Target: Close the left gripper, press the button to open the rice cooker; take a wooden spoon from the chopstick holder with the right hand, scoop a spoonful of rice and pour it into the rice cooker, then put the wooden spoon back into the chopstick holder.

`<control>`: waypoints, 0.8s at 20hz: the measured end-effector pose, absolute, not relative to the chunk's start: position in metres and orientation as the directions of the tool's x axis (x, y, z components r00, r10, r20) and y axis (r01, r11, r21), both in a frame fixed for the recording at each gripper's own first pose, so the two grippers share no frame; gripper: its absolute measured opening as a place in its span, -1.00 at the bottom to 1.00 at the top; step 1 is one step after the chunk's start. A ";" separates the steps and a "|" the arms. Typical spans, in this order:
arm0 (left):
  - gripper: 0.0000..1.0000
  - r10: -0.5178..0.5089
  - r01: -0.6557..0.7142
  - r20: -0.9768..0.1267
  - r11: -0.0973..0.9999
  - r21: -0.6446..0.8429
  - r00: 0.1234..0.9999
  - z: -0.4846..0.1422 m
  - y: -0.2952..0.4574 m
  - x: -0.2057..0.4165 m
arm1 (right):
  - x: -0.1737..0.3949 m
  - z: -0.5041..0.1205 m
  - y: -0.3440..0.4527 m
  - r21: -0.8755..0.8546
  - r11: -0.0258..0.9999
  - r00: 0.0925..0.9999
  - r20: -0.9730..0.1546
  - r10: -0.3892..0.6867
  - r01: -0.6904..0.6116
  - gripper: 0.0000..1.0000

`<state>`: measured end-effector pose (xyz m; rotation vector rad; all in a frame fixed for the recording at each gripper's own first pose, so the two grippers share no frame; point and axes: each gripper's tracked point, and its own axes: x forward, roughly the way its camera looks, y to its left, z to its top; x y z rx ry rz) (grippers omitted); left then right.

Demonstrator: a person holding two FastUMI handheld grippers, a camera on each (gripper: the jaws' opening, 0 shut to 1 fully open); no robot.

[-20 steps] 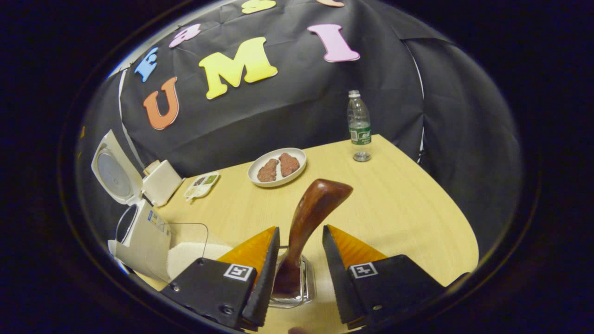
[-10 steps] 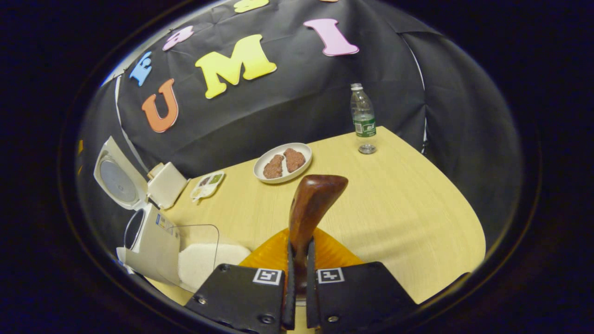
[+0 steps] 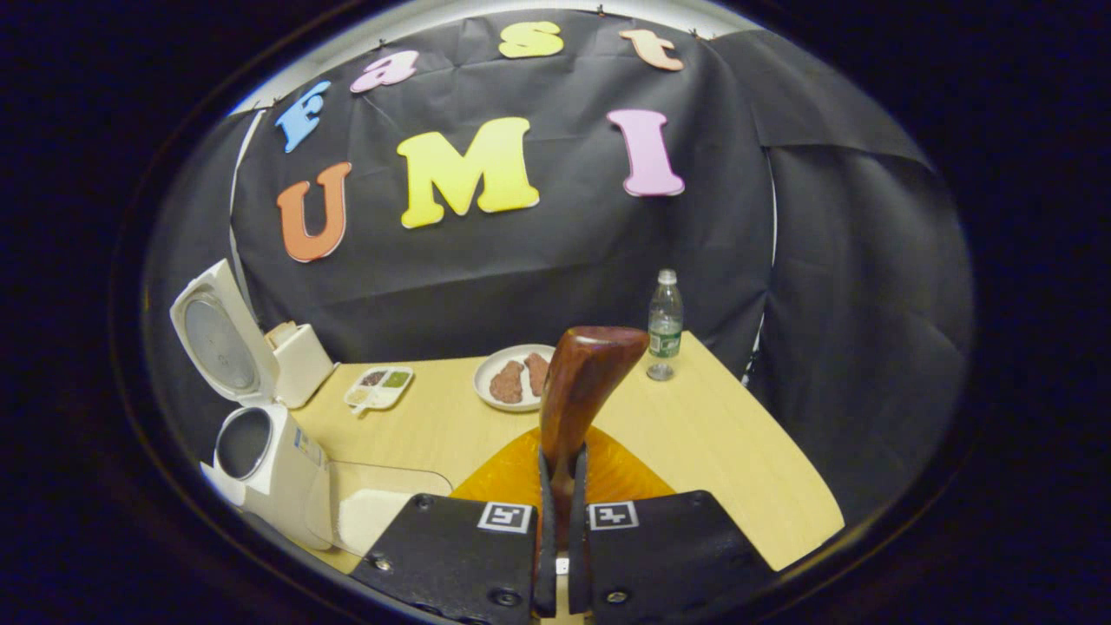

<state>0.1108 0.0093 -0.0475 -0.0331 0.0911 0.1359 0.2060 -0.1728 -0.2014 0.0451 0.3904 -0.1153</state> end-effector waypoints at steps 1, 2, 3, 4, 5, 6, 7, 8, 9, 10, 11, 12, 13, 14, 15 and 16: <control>0.89 0.136 -0.139 -0.097 0.990 -0.030 0.986 -0.051 0.016 0.105 | 0.205 -0.189 -0.159 -0.002 0.994 0.929 -0.357 -0.101 0.108 -0.79; 0.89 0.138 -0.142 -0.105 0.989 -0.036 0.985 -0.054 0.024 0.101 | 0.205 -0.178 -0.142 -0.022 0.995 0.938 -0.334 -0.096 0.094 -0.79; 0.89 0.139 -0.145 -0.115 0.989 -0.043 0.984 -0.057 0.030 0.096 | 0.205 -0.173 -0.126 -0.032 0.996 0.944 -0.319 -0.085 0.079 -0.79; 0.89 0.141 -0.148 -0.121 0.988 -0.049 0.983 -0.059 0.037 0.092 | 0.204 -0.171 -0.109 -0.036 0.997 0.948 -0.310 -0.069 0.061 -0.79; 0.89 0.146 -0.154 -0.125 0.987 -0.051 0.981 -0.059 0.044 0.087 | 0.204 -0.173 -0.094 -0.040 0.998 0.951 -0.305 -0.055 0.045 -0.78; 0.89 0.152 -0.159 -0.128 0.986 -0.051 0.980 -0.059 0.052 0.083 | 0.204 -0.176 -0.079 -0.046 0.998 0.951 -0.305 -0.044 0.032 -0.79; 0.89 0.158 -0.166 -0.131 0.985 -0.050 0.979 -0.059 0.058 0.078 | 0.205 -0.181 -0.068 -0.052 0.998 0.950 -0.309 -0.036 0.021 -0.78; 0.89 0.164 -0.172 -0.136 0.984 -0.048 0.977 -0.059 0.065 0.075 | 0.204 -0.187 -0.057 -0.058 0.998 0.949 -0.314 -0.030 0.012 -0.78; 0.89 0.168 -0.177 -0.143 0.983 -0.047 0.975 -0.060 0.071 0.071 | 0.203 -0.195 -0.047 -0.067 0.998 0.948 -0.318 -0.023 0.002 -0.78; 0.89 0.174 -0.183 -0.150 0.982 -0.046 0.973 -0.062 0.076 0.067 | 0.203 -0.203 -0.039 -0.079 0.997 0.946 -0.325 -0.018 -0.008 -0.79; 0.89 0.180 -0.189 -0.156 0.981 -0.045 0.971 -0.062 0.081 0.063 | 0.201 -0.214 -0.033 -0.093 0.996 0.943 -0.333 -0.016 -0.016 -0.78; 0.89 0.185 -0.194 -0.163 0.980 -0.043 0.969 -0.064 0.084 0.060 | 0.201 -0.226 -0.028 -0.110 0.994 0.940 -0.340 -0.015 -0.024 -0.79; 0.89 0.189 -0.199 -0.175 0.979 -0.041 0.966 -0.068 0.088 0.056 | 0.202 -0.240 -0.025 -0.134 0.990 0.936 -0.351 -0.016 -0.033 -0.79; 0.89 0.193 -0.203 -0.188 0.978 -0.037 0.963 -0.072 0.091 0.053 | 0.203 -0.255 -0.023 -0.159 0.987 0.932 -0.361 -0.024 -0.037 -0.79; 0.89 0.196 -0.207 -0.201 0.978 -0.033 0.960 -0.075 0.094 0.049 | 0.204 -0.266 -0.022 -0.183 0.982 0.930 -0.365 -0.035 -0.035 -0.79; 0.89 0.199 -0.210 -0.214 0.977 -0.028 0.956 -0.079 0.096 0.048 | 0.206 -0.278 -0.023 -0.210 0.977 0.928 -0.368 -0.052 -0.028 -0.79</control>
